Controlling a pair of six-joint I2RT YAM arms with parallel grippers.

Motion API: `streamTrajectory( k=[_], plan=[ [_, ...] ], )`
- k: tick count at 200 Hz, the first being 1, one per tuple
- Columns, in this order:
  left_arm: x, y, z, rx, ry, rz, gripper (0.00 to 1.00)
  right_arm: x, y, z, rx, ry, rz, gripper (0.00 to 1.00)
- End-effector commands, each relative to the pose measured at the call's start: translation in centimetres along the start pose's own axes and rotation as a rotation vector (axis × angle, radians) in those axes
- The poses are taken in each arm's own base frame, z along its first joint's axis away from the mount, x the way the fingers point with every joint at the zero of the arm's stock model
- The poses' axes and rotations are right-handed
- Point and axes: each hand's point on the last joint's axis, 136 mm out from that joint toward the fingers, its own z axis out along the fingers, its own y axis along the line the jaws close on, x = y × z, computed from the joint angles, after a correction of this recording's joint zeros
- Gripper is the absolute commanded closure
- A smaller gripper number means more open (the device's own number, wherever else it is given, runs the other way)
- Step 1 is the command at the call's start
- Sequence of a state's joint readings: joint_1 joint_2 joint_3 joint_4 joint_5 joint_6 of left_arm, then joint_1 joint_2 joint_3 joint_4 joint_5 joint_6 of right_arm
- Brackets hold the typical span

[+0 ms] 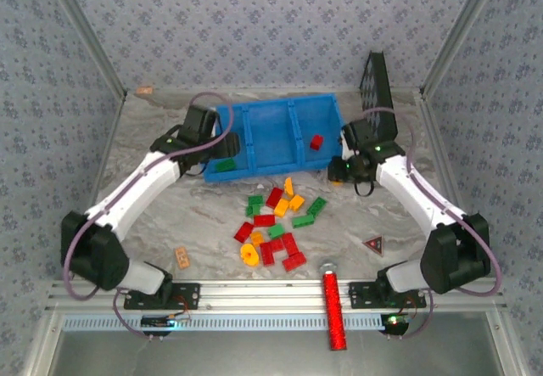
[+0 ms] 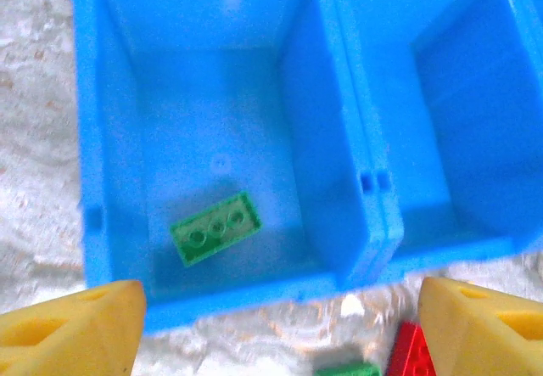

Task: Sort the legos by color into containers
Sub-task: Place the lego in the container.

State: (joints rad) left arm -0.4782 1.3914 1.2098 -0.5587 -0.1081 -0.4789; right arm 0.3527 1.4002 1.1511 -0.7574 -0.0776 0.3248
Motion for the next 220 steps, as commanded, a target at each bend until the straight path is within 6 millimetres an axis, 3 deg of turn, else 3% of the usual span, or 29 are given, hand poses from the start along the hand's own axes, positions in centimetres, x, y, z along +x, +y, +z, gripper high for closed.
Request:
streamTrajectory(
  k=[1, 46, 98, 134, 173, 220],
  plan=[
    [4.2, 0.9, -1.9, 0.015, 0.092, 0.033, 0.16, -3.2, 2.4, -1.0, -0.007, -0.035, -0.060, 0.70],
    [11.2, 1.3, -5.2, 0.050, 0.185, 0.006, 0.18, -9.3, 9.5, 1.2, -0.042, -0.072, -0.247, 0.70],
    [18.7, 0.7, -6.4, 0.078, 0.308, -0.110, 0.18, -11.7, 14.6, 6.3, -0.064, -0.036, -0.366, 0.71],
    [23.0, -0.2, -6.5, 0.098, 0.367, -0.226, 0.17, -11.4, 15.8, 10.3, -0.058, 0.017, -0.401, 0.71],
    [25.5, -2.1, -6.4, 0.094, 0.415, -0.251, 0.17, -9.5, 15.7, 14.3, -0.031, 0.090, -0.425, 0.69],
    [28.1, -4.2, -6.3, 0.050, 0.478, -0.213, 0.16, -7.9, 14.9, 16.7, -0.015, 0.136, -0.437, 0.67]
  ],
)
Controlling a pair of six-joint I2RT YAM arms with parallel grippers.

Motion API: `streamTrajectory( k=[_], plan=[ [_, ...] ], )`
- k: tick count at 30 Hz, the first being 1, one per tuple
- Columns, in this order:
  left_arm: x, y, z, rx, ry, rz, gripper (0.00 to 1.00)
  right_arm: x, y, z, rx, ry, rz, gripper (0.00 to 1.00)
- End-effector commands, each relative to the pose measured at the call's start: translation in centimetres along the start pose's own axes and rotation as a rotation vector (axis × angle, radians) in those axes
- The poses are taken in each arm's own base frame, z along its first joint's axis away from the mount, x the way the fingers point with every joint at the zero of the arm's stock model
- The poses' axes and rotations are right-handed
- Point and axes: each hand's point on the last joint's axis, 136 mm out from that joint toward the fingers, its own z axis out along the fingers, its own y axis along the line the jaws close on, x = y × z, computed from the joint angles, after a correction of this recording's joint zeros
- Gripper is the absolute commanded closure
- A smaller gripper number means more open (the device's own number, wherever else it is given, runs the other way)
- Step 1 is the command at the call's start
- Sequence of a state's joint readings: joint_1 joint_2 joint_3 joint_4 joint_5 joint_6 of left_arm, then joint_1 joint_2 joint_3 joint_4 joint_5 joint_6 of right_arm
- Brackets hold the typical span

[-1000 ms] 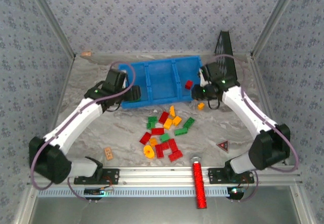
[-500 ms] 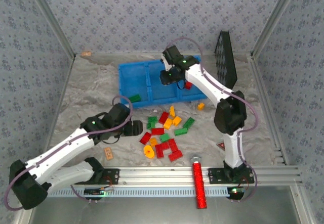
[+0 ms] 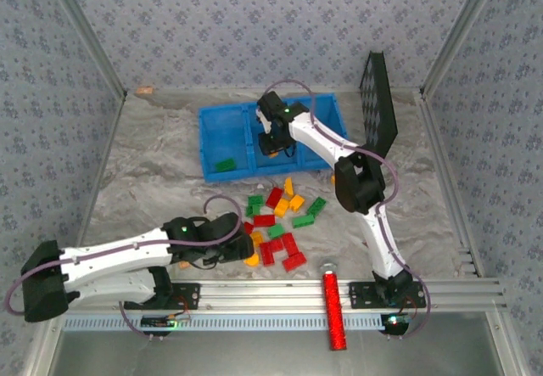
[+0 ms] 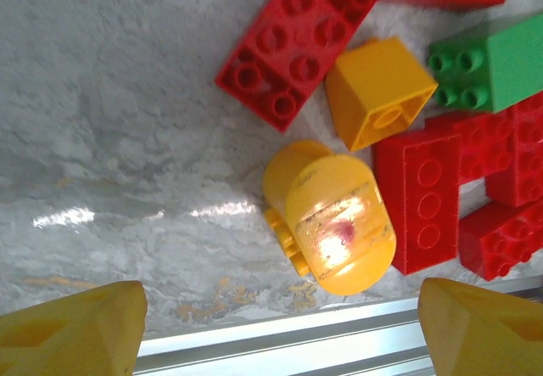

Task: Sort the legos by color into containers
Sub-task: Place the lego in the container, then pick up the lego from the middle-left of the table.

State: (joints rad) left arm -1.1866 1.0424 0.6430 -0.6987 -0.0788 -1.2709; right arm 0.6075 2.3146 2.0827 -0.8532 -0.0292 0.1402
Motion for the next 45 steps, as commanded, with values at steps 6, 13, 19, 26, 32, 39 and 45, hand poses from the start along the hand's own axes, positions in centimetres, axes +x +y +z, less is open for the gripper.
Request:
streamTrajectory(
  k=[6, 13, 19, 26, 32, 39, 45],
  plan=[
    [0.4, -1.9, 0.5, -0.052, 0.013, -0.063, 0.16, 1.4, -0.1, 0.9, 0.018, 0.034, -0.031, 0.62],
    [0.2, -2.5, 1.3, -0.082, 0.011, -0.060, 0.16, 1.4, 0.1, -0.5, 0.010, 0.014, -0.035, 0.56],
    [0.3, -1.6, 2.2, -0.133, 0.011, -0.094, 0.16, 1.4, 0.3, -1.6, 0.002, -0.001, -0.039, 0.53],
    [-0.5, -1.5, 3.2, -0.113, -0.027, -0.148, 0.18, 1.9, 0.8, -5.6, -0.019, -0.059, -0.030, 0.53],
    [-0.6, -1.6, 4.3, -0.129, -0.008, -0.157, 0.20, 4.3, 0.3, -8.2, -0.005, -0.076, -0.005, 0.52],
    [0.1, -0.8, 5.1, -0.167, 0.023, -0.186, 0.30, 7.3, -0.5, -10.4, 0.015, -0.080, 0.026, 0.52],
    [1.3, 0.6, 6.1, -0.197, 0.067, -0.214, 0.33, 9.7, -1.1, -11.9, 0.032, -0.072, 0.049, 0.52]
  ],
)
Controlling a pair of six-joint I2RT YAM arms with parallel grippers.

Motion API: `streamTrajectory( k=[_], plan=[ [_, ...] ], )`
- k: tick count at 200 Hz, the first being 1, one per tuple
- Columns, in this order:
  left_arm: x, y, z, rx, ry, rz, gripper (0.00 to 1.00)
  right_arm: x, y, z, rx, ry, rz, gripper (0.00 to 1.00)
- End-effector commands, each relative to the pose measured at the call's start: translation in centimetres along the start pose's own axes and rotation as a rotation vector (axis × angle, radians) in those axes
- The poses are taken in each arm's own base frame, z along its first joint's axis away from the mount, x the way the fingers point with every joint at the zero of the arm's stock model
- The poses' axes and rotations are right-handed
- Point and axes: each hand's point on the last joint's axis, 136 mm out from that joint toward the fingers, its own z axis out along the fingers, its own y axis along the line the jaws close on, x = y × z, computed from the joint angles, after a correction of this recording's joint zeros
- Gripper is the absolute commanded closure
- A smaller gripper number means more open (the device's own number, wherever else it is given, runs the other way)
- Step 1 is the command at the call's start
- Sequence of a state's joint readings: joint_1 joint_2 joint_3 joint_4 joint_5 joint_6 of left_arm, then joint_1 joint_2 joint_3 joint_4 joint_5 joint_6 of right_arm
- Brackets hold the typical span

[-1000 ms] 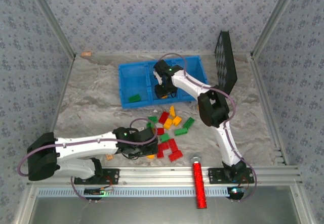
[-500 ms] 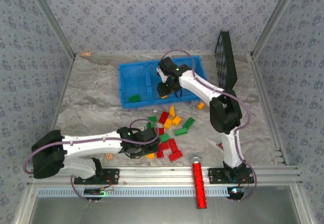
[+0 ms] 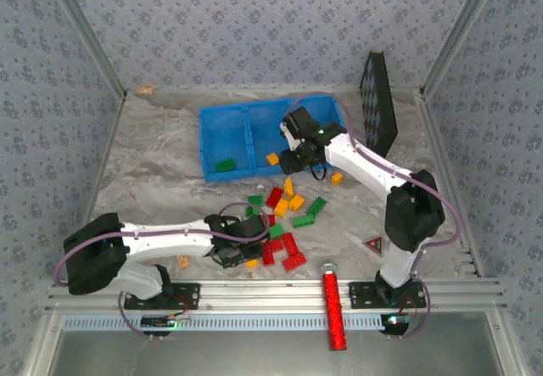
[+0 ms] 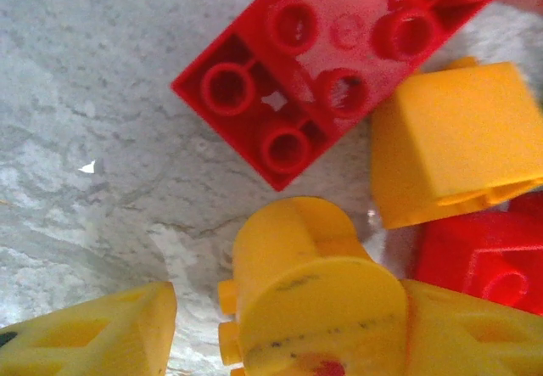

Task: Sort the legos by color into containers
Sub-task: Pick up the lego from the middle-left of the table.

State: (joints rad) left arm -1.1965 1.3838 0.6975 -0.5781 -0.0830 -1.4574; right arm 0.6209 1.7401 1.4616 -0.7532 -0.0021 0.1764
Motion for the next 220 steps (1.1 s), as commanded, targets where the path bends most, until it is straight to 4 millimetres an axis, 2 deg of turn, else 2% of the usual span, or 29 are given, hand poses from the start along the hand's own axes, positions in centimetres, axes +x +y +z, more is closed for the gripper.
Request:
streamTrajectory(
  k=[1, 37, 65, 69, 85, 119, 138, 143, 169, 198, 220],
  plan=[
    [0.8, 1.3, 1.1, -0.042, 0.044, -0.054, 0.34, 1.2, -0.5, -1.9, 0.022, -0.012, 0.037, 0.52],
    [1.2, 1.5, 2.0, -0.048, 0.073, -0.078, 0.41, 4.2, -1.3, -3.7, 0.030, 0.001, 0.099, 0.52],
    [1.0, 1.7, 1.7, -0.047, 0.069, -0.069, 0.53, 7.1, -0.7, -5.0, -0.022, 0.019, 0.152, 0.51],
    [1.0, 1.7, 1.7, -0.048, 0.070, -0.066, 0.55, 8.6, -0.7, -4.4, -0.023, 0.055, 0.164, 0.50],
    [1.1, 1.9, 1.5, -0.054, 0.076, -0.053, 0.61, 11.5, 0.0, -4.5, -0.055, 0.096, 0.217, 0.48],
    [0.3, 1.6, 0.2, -0.041, 0.070, -0.026, 0.66, 15.7, 1.8, -5.1, -0.102, 0.112, 0.292, 0.43],
    [-1.9, 0.4, -1.7, -0.003, 0.034, -0.006, 0.67, 17.1, 3.6, -5.5, -0.133, 0.103, 0.250, 0.39],
    [-2.4, 0.6, -2.4, -0.014, 0.027, 0.001, 0.67, 17.4, 4.1, -5.6, -0.139, 0.103, 0.232, 0.37],
    [-6.4, -1.1, -5.6, 0.047, -0.036, 0.011, 0.69, 19.3, 6.0, -5.7, -0.114, 0.115, 0.146, 0.27],
    [-11.4, -4.5, -9.0, 0.133, -0.123, 0.043, 0.70, 21.6, 7.6, -5.4, -0.102, 0.132, 0.096, 0.21],
    [-15.2, -8.2, -11.2, 0.196, -0.195, 0.093, 0.70, 22.8, 8.8, -5.1, -0.082, 0.117, 0.038, 0.19]
  ],
)
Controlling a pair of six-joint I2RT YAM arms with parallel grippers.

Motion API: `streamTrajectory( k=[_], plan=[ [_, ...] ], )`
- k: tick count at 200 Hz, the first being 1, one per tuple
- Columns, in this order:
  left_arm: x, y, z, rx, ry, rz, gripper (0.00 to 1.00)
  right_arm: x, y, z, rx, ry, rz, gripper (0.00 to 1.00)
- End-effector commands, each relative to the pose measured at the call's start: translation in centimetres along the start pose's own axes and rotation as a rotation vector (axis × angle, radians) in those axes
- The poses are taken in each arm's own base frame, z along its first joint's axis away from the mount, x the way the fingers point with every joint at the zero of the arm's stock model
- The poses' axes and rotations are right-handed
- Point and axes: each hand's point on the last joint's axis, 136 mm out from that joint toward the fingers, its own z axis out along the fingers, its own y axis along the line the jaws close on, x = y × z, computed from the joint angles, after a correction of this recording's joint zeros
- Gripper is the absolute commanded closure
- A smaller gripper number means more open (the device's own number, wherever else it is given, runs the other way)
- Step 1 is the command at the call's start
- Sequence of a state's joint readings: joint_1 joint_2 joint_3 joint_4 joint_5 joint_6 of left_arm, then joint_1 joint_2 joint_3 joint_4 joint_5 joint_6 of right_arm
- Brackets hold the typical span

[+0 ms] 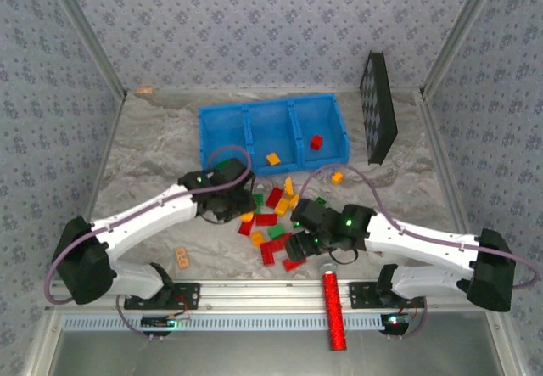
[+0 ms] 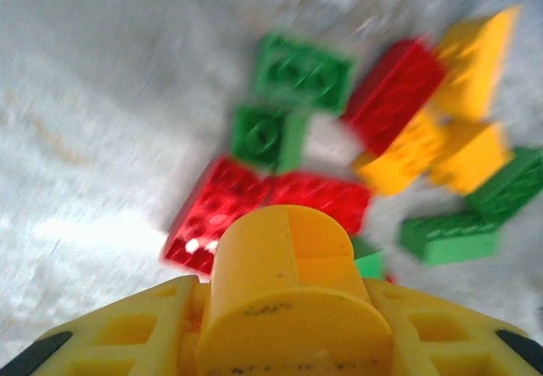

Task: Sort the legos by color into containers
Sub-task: Pick up the lego from the middle-left of the table, then place the lego in the container.

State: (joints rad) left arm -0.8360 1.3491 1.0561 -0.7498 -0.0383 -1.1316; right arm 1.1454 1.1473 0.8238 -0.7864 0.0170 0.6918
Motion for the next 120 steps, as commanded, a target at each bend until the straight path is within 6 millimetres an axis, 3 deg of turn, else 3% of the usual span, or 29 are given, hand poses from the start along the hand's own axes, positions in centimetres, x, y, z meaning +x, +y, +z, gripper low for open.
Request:
streamTrajectory(
  k=[1, 46, 63, 95, 120],
  plan=[
    [-3.6, -3.4, -1.3, 0.039, -0.063, 0.125, 0.70, 0.9, 0.1, 0.5, 0.061, -0.031, 0.004, 0.19],
    [-11.1, -11.9, -1.1, 0.138, -0.206, 0.216, 0.70, 2.3, 0.8, 2.1, 0.113, -0.054, -0.075, 0.15],
    [-13.0, -13.9, 0.6, 0.132, -0.218, 0.234, 0.70, 2.7, 0.9, 2.7, 0.122, -0.053, -0.084, 0.14],
    [-15.3, -15.7, 5.1, 0.106, -0.197, 0.242, 0.70, 3.2, 0.9, 3.4, 0.139, -0.039, -0.095, 0.12],
    [-16.3, -15.7, 8.1, 0.049, -0.159, 0.237, 0.70, 3.4, 0.9, 3.7, 0.145, -0.029, -0.097, 0.11]
  ],
)
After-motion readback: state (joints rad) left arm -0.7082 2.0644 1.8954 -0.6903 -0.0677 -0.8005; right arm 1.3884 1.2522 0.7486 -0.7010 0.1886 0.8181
